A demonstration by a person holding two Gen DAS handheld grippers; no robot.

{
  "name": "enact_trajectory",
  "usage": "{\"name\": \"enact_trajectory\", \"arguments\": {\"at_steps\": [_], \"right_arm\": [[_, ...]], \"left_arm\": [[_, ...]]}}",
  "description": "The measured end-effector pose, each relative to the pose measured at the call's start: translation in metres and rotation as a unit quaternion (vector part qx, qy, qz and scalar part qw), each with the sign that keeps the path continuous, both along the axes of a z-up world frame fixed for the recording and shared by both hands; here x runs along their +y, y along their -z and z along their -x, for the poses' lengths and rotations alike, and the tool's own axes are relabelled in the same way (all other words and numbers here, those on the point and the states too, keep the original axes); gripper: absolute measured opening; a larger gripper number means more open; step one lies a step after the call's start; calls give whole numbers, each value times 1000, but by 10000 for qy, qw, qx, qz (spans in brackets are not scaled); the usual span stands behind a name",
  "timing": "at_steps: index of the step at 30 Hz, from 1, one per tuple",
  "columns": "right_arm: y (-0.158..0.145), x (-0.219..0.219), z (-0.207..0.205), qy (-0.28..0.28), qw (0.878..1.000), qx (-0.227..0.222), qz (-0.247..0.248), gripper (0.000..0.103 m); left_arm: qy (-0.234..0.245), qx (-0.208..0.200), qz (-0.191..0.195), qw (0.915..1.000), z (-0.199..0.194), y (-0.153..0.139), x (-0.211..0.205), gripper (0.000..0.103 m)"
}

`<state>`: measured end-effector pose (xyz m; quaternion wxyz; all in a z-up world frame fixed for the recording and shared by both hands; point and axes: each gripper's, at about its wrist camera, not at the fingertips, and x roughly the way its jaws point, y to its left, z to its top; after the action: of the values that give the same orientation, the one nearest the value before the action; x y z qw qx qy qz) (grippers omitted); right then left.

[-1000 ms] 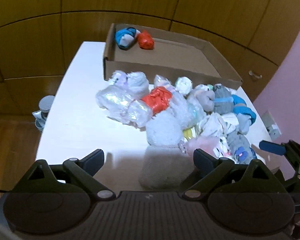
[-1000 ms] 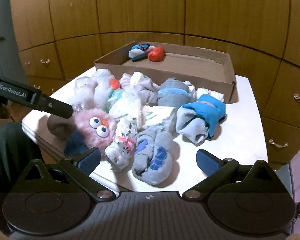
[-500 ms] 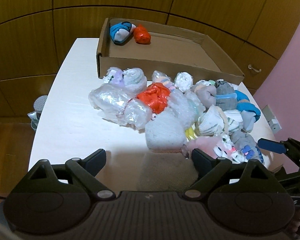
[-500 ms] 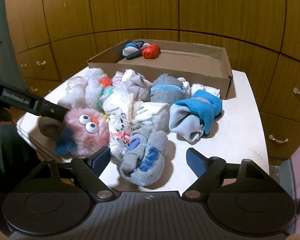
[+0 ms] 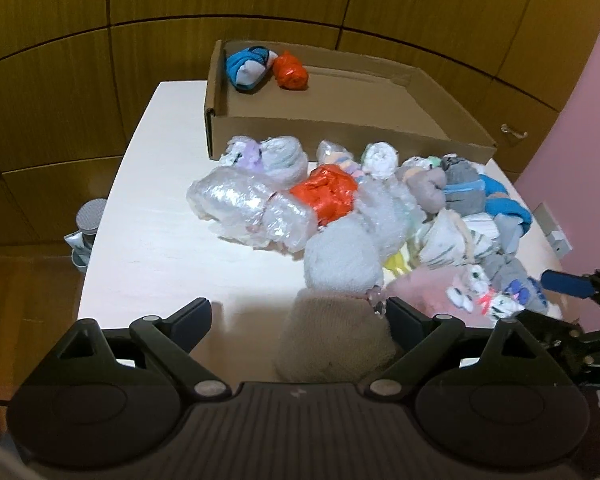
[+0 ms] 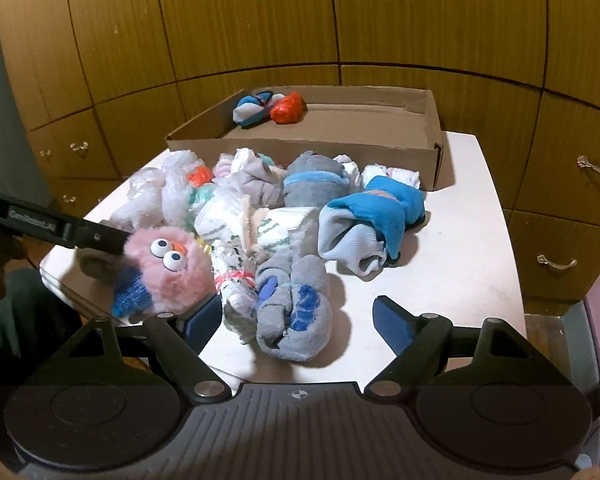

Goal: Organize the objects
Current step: 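Withdraw both tools from the tray back over the sock pile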

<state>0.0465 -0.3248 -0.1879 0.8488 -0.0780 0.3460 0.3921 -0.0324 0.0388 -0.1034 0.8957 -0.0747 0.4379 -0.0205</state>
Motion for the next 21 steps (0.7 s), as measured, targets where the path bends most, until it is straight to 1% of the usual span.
{"name": "enact_trajectory", "arguments": {"at_steps": [4, 8, 9, 11, 12, 13, 15, 16, 18, 21], "right_arm": [[2, -7, -6, 152, 9999, 27, 3, 86], [3, -11, -10, 285, 9996, 64, -56, 86], [3, -11, -10, 275, 9996, 47, -63, 85], [2, -11, -10, 236, 9997, 49, -78, 77], [1, -11, -10, 230, 9996, 67, -127, 76], [0, -13, -11, 219, 9995, 88, -191, 75], [-2, -15, -12, 251, 9992, 110, -282, 75], [-2, -14, -13, 276, 9992, 107, -251, 75], [2, -14, -16, 331, 9992, 132, -194, 75], [7, -13, -18, 377, 9991, 184, -68, 75]], "left_arm": [[39, 67, -82, 9999, -2, 4, -5, 90], [169, 46, -258, 9995, -3, 7, -16, 84], [199, 33, -316, 9993, -4, 7, -19, 81], [250, 11, -411, 9988, -4, 7, -23, 76], [272, -13, -438, 9987, -4, 7, -24, 71], [291, -19, -455, 9985, -5, 6, -24, 69], [299, -19, -487, 9984, -5, 7, -24, 67], [270, -40, -509, 9983, -5, 7, -25, 63], [284, -46, -563, 9980, -6, 8, -26, 62], [362, -37, -614, 9975, -5, 7, -29, 56]]}}
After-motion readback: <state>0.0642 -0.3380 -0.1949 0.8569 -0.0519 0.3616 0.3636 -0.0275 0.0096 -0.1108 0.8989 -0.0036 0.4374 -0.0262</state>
